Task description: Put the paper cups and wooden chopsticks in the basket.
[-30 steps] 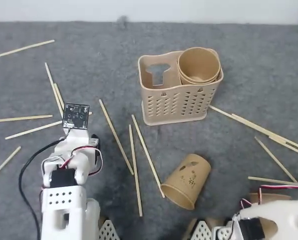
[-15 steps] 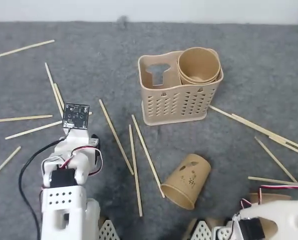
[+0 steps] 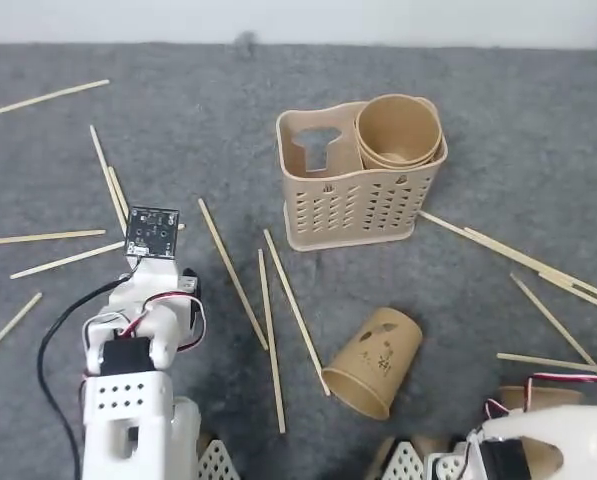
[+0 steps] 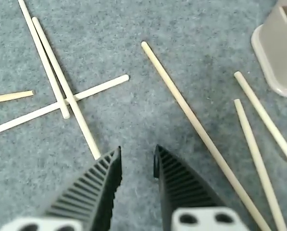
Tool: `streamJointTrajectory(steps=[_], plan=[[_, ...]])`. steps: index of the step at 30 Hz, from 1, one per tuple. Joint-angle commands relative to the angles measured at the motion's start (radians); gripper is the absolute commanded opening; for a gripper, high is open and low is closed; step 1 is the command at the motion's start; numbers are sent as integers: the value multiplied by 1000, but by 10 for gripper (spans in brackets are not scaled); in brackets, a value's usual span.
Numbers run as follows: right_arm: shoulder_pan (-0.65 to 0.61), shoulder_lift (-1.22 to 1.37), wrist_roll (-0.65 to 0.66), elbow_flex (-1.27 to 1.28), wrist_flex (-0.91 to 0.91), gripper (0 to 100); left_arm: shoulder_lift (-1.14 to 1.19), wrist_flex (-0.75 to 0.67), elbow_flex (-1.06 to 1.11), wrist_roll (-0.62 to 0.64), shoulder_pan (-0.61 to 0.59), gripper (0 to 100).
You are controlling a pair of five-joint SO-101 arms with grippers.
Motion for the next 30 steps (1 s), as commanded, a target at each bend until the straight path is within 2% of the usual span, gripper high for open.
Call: streamJointTrajectory(steps=[1, 15, 22, 30], plan=[[-7, -8, 9, -49, -16, 9, -17, -26, -4, -8, 2, 104], [-130, 22, 5, -52, -38, 8, -17, -26, -4, -8, 2, 104], [-136, 54, -11, -54, -105, 8, -17, -26, -4, -8, 2, 104], [-162, -28, -38, -157, -10, 8, -17, -26, -4, -8, 2, 104]])
